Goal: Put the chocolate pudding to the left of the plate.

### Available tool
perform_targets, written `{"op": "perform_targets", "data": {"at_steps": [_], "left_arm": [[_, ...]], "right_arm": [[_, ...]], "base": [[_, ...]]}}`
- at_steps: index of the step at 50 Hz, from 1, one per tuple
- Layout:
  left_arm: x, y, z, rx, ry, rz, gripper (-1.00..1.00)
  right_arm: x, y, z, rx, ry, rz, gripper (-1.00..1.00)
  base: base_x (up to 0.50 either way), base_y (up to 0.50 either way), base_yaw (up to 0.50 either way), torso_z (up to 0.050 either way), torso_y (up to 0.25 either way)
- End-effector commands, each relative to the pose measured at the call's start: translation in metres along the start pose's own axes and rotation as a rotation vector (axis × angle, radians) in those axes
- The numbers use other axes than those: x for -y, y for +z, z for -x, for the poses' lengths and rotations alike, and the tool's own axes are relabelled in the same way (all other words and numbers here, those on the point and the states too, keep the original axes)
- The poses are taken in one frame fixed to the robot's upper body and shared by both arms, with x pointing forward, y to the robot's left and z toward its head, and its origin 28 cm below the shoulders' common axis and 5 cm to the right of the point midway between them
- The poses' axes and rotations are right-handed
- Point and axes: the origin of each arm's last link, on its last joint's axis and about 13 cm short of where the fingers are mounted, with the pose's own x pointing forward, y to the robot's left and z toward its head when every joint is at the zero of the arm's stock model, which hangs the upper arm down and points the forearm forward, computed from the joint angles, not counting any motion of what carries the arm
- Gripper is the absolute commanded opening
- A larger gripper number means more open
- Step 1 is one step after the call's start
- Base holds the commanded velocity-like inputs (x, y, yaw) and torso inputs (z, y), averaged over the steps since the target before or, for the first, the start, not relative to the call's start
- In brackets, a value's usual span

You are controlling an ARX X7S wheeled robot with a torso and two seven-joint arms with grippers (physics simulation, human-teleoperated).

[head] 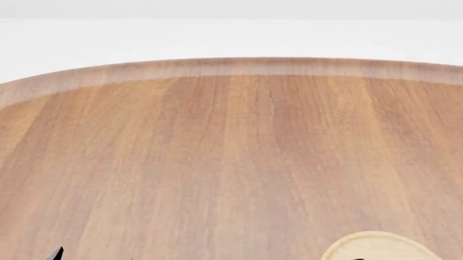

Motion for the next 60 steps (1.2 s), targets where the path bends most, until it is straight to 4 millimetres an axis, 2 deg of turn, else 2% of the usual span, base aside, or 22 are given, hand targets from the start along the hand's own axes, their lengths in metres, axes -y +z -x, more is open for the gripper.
{"op": "perform_targets", "data": {"at_steps": [1, 10, 29, 46, 47, 60], "left_arm": [[0.000, -0.001, 0.000, -0.001, -0.001, 0.000, 1.00], [0.000, -0.001, 0.000, -0.001, -0.001, 0.002, 1.00], [0.000, -0.001, 0.000, -0.002, -0.002, 0.003, 1.00], [0.000, 0.000, 0.000, -0.001, -0.002, 0.004, 1.00], [0.000, 0.000, 0.000, 0.001, -0.002, 0.003, 1.00], [0.000, -0.001, -0.001, 0.000, -0.002, 0.002, 1.00]], "right_arm": [[0.009, -0.002, -0.003, -0.031, -0.046, 0.005, -1.00], [0.016, -0.001, -0.009, -0.039, -0.056, -0.008, -1.00], [0.014, -0.010, -0.012, -0.053, -0.049, -0.027, -1.00], [0.013, -0.009, -0.012, -0.075, -0.044, -0.031, -1.00], [0.014, -0.009, -0.013, -0.075, -0.047, -0.033, 1.00], [0.015, -0.010, -0.013, -0.071, -0.049, -0.035, 1.00]], "base": [[0.01, 0.00, 0.00, 0.000, 0.000], [0.00, 0.00, 0.00, 0.000, 0.000], [0.00, 0.00, 0.00, -0.001, 0.000], [0.00, 0.00, 0.00, -0.001, 0.000], [0.00, 0.00, 0.00, -0.010, 0.000], [0.00, 0.00, 0.00, 0.000, 0.000]]}}
